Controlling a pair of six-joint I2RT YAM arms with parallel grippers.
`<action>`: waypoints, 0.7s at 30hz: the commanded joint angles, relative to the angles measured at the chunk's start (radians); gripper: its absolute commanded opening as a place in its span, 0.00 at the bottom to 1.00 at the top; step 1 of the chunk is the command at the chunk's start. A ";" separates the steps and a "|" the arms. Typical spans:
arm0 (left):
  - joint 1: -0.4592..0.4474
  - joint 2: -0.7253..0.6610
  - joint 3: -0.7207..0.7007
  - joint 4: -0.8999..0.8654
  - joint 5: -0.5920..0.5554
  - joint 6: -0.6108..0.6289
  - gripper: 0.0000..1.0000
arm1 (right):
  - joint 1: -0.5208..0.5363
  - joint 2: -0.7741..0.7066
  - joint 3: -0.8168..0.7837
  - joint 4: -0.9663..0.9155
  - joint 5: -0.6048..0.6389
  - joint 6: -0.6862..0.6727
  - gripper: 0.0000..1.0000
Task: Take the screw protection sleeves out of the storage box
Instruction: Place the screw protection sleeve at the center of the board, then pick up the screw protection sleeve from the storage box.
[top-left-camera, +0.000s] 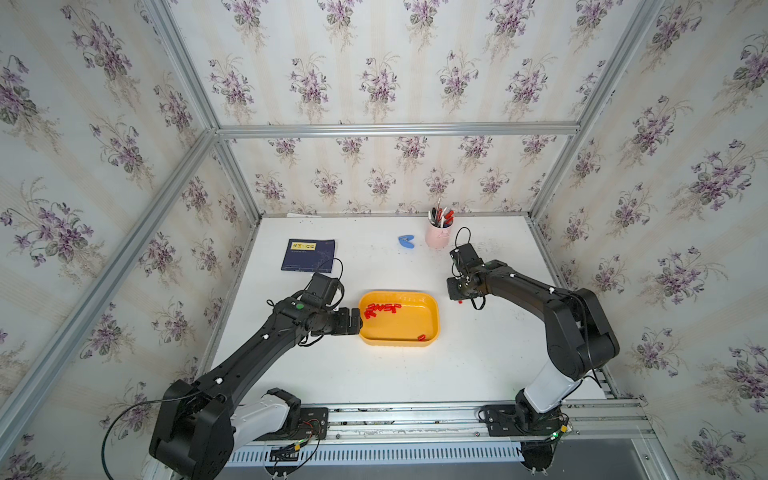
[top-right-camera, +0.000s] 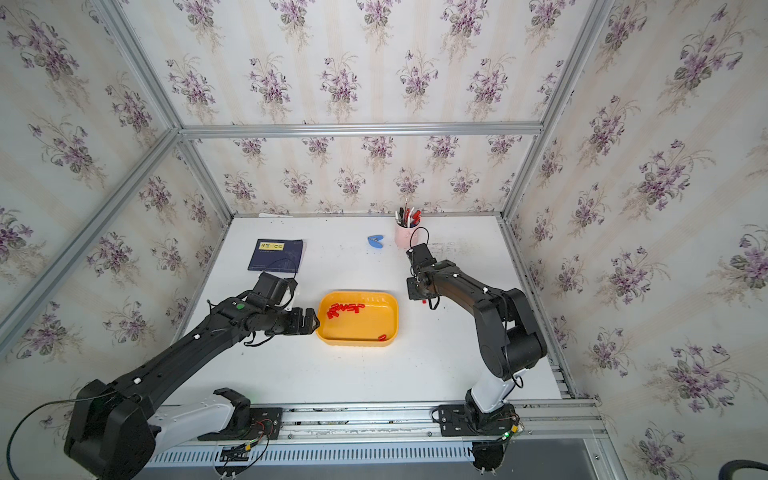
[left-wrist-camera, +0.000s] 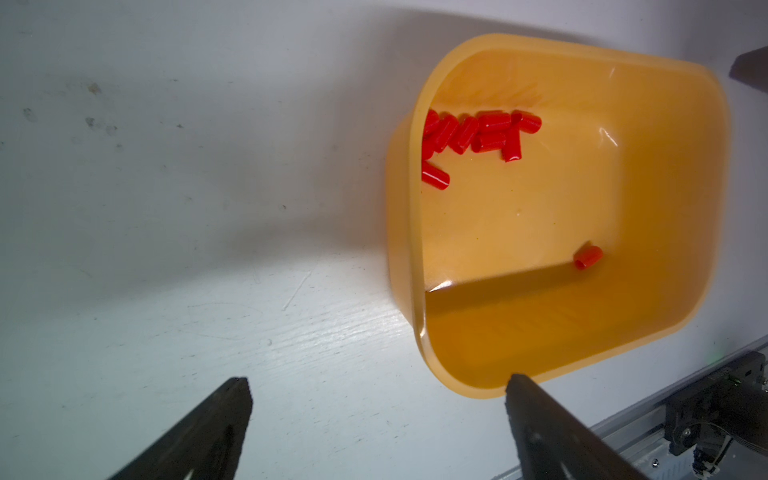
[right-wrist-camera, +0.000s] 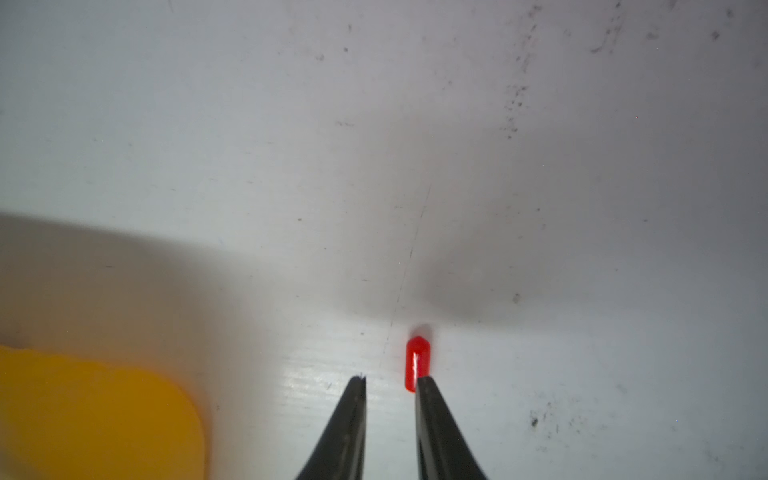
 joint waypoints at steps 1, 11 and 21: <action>0.001 -0.001 -0.003 0.009 -0.007 -0.006 1.00 | 0.029 -0.062 0.046 -0.043 -0.067 0.015 0.27; 0.001 0.002 -0.021 0.059 0.021 -0.043 1.00 | 0.337 -0.044 0.107 -0.005 -0.271 -0.078 0.29; 0.001 0.007 -0.026 0.062 0.024 -0.045 1.00 | 0.368 0.182 0.264 -0.084 -0.288 0.110 0.27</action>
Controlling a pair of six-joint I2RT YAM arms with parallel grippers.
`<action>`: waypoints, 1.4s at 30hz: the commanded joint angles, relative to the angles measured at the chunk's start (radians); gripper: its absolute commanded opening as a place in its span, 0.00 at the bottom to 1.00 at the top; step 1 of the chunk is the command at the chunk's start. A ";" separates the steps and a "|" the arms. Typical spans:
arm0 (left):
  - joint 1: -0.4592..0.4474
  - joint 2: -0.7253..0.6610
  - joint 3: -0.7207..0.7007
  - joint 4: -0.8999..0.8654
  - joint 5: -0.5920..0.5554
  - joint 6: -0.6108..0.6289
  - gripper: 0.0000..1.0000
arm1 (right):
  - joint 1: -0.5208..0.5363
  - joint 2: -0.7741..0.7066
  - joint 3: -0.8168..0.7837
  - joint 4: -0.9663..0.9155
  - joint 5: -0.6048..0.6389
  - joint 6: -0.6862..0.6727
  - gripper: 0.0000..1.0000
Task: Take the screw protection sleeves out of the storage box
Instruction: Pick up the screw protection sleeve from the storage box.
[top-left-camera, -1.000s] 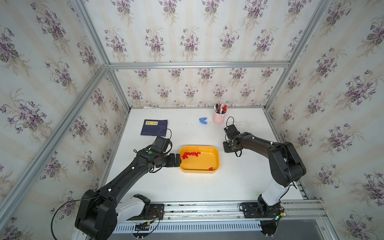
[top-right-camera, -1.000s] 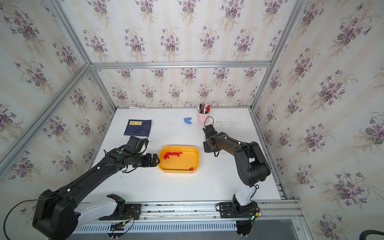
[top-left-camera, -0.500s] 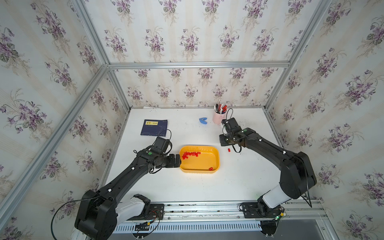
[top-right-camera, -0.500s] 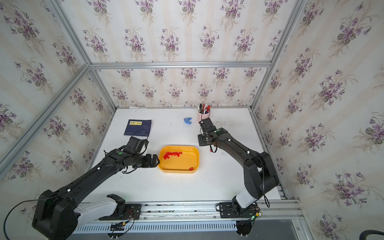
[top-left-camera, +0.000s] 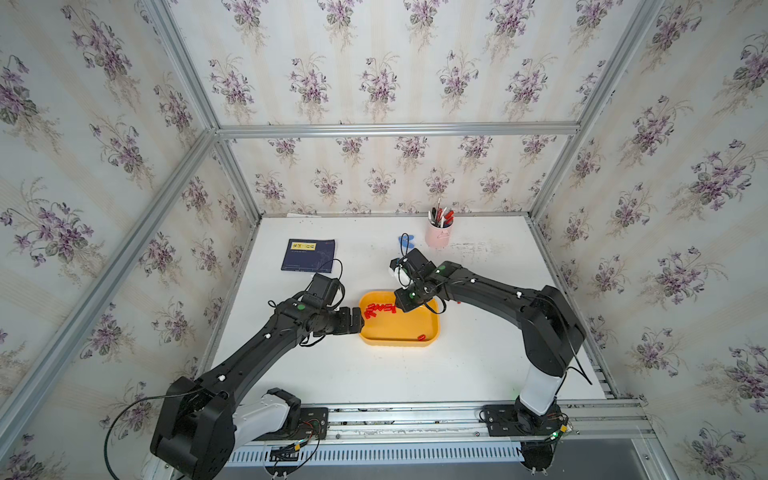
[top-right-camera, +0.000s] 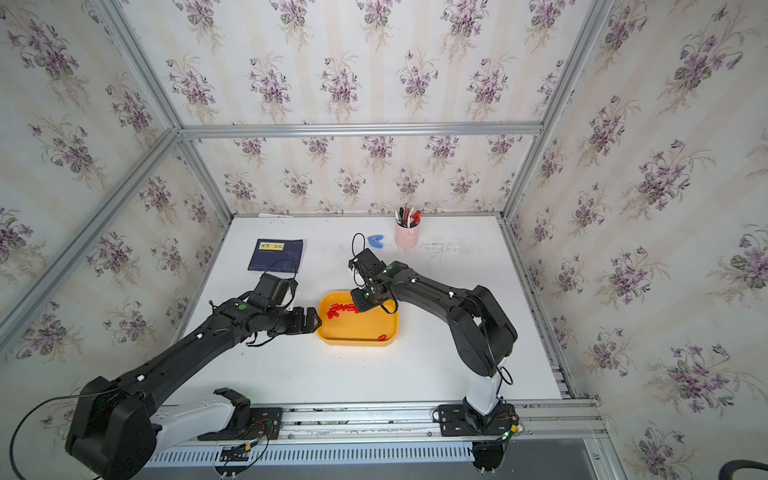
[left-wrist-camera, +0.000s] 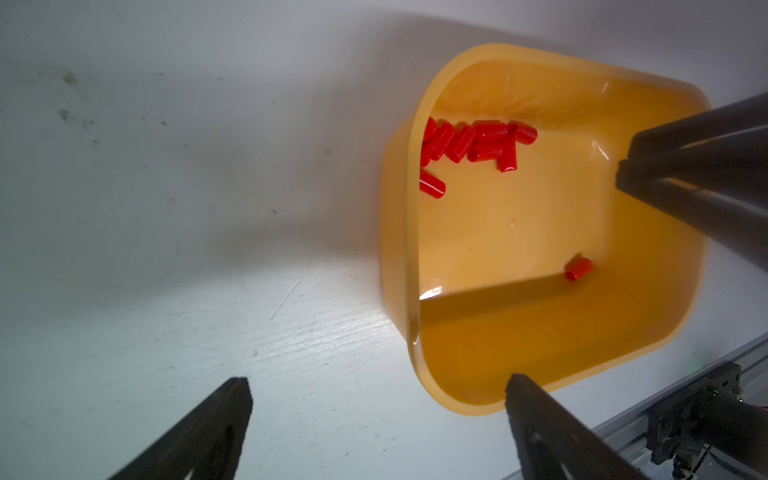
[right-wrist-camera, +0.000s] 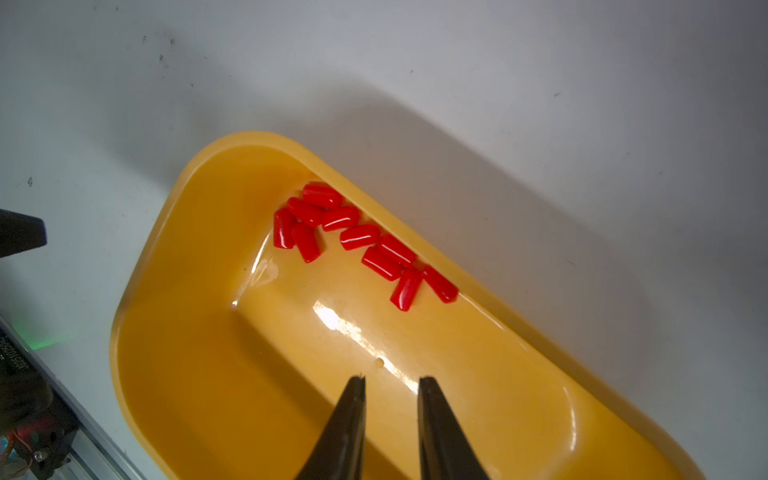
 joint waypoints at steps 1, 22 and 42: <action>0.001 -0.006 -0.006 0.015 0.005 -0.003 1.00 | 0.002 0.032 0.026 -0.039 -0.025 0.122 0.27; 0.001 -0.013 -0.025 0.028 0.007 0.005 1.00 | 0.019 0.192 0.119 -0.057 0.057 0.205 0.29; 0.001 -0.016 -0.042 0.028 -0.001 0.009 1.00 | 0.019 0.262 0.159 -0.071 0.086 0.199 0.21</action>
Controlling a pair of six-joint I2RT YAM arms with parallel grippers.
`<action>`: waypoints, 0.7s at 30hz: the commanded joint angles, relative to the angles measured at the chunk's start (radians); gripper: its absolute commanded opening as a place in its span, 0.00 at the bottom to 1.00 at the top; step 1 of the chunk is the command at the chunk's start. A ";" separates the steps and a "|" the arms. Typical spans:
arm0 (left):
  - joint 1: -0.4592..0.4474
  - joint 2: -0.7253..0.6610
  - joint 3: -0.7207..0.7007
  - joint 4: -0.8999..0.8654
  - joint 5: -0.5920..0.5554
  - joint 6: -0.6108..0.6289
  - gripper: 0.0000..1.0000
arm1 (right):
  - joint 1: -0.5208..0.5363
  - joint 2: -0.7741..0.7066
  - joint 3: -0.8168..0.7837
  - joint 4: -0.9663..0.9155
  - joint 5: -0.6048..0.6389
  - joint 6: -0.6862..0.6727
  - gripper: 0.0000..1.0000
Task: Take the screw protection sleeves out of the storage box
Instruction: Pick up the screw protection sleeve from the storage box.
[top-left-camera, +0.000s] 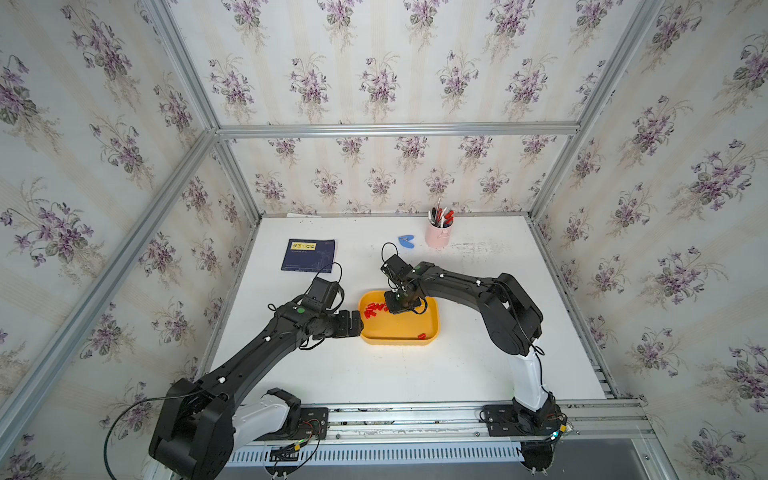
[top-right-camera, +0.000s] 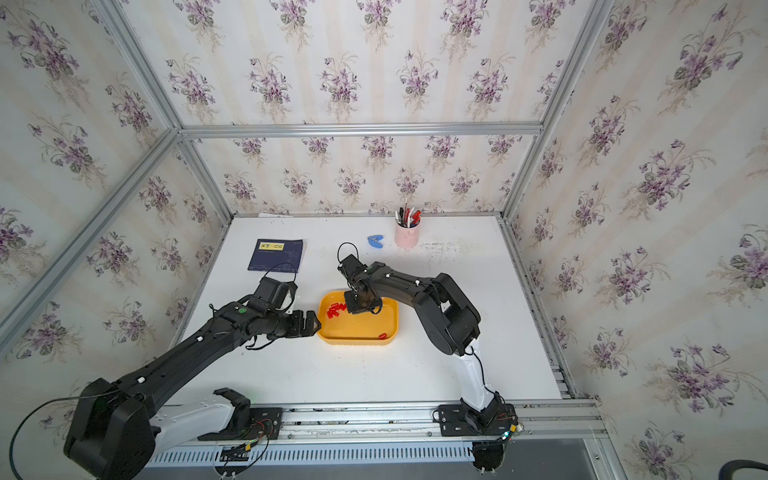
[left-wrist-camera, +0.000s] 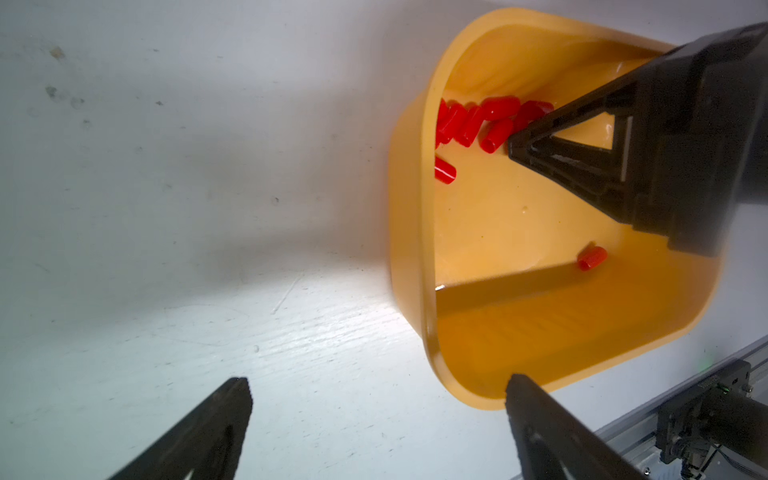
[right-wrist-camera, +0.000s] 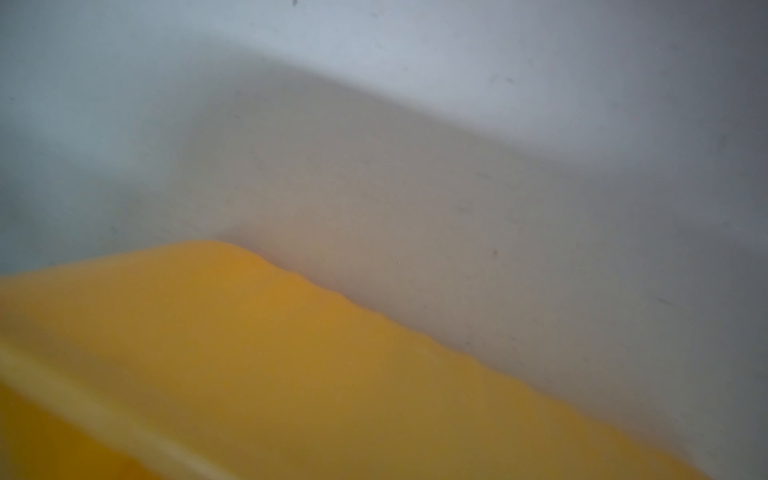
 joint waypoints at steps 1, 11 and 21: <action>0.001 -0.005 -0.004 0.009 -0.003 0.010 1.00 | 0.001 0.010 0.004 -0.014 0.014 -0.002 0.19; 0.001 -0.009 -0.010 0.006 -0.006 0.012 1.00 | 0.001 -0.053 -0.014 -0.015 0.003 -0.001 0.11; 0.001 0.002 -0.001 0.008 -0.003 0.017 1.00 | -0.029 -0.270 -0.098 -0.066 0.009 -0.010 0.10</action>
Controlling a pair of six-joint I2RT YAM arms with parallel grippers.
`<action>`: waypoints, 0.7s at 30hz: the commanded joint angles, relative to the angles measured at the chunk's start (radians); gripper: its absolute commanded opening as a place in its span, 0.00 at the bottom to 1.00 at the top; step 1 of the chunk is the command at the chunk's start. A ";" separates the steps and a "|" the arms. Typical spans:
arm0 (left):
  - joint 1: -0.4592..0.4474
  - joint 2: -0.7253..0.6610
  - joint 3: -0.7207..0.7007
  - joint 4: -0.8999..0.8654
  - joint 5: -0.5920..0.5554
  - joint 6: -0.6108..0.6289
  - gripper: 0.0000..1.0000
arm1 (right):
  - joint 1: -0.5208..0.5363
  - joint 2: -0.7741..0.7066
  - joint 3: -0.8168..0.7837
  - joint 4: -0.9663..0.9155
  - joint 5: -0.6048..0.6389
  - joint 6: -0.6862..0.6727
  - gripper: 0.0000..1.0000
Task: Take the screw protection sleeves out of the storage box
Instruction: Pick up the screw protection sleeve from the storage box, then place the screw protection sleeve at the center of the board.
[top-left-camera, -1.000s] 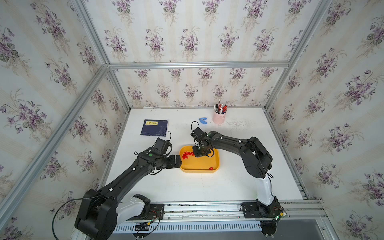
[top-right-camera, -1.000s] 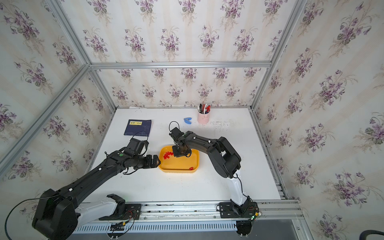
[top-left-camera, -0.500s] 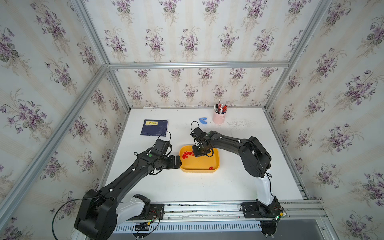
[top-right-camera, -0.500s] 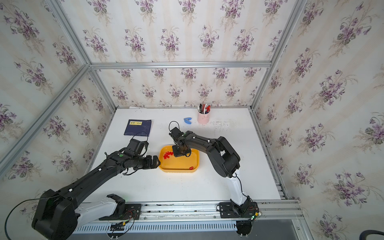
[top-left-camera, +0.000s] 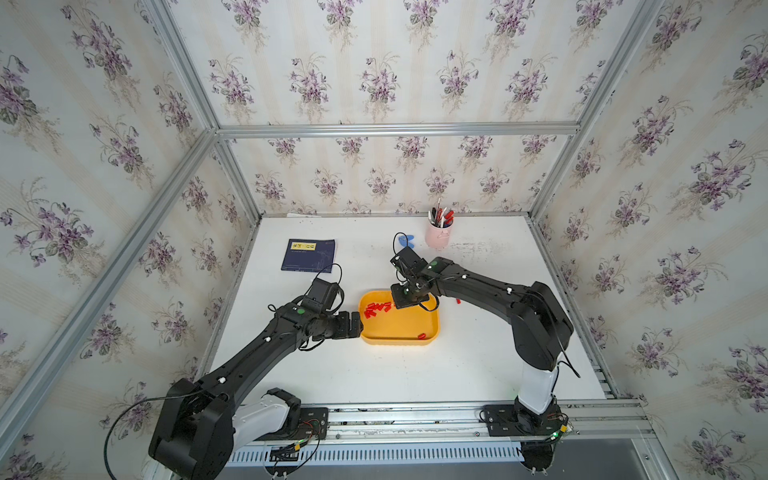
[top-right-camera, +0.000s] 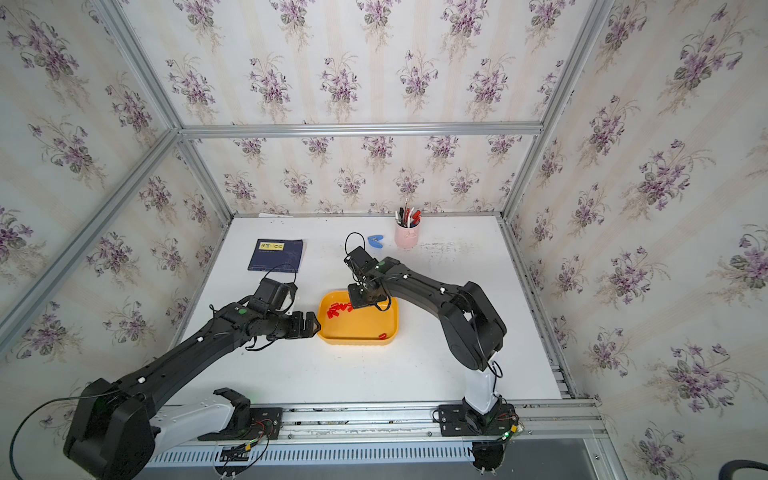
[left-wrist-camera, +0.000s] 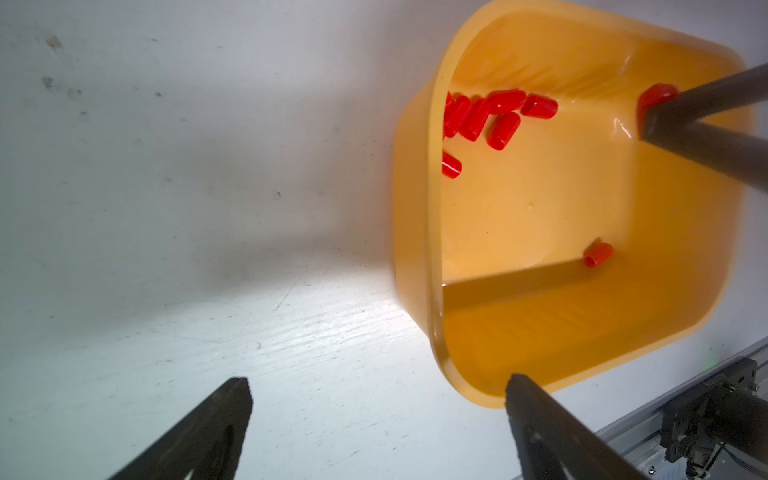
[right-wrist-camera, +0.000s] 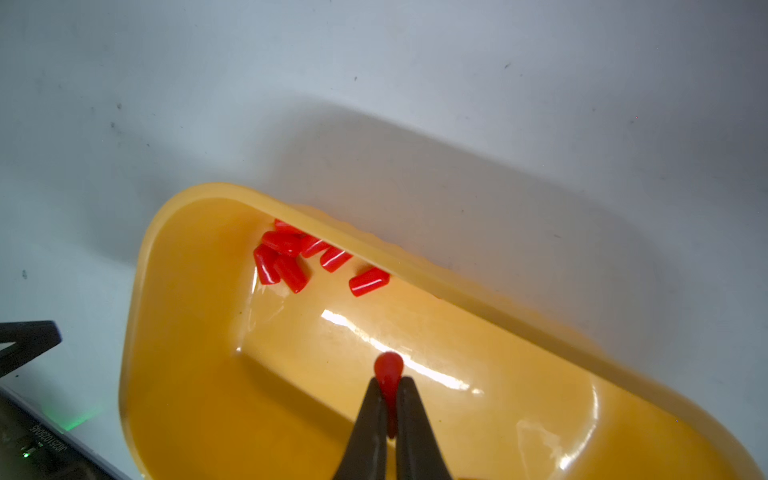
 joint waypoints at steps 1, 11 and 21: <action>0.001 0.004 0.007 0.010 -0.001 0.014 1.00 | -0.024 -0.066 -0.033 -0.048 0.027 -0.015 0.10; 0.001 0.018 0.013 0.019 0.011 0.017 1.00 | -0.284 -0.297 -0.293 -0.071 0.144 -0.154 0.10; 0.001 0.038 0.022 0.021 0.014 0.017 1.00 | -0.329 -0.186 -0.295 0.015 0.144 -0.190 0.10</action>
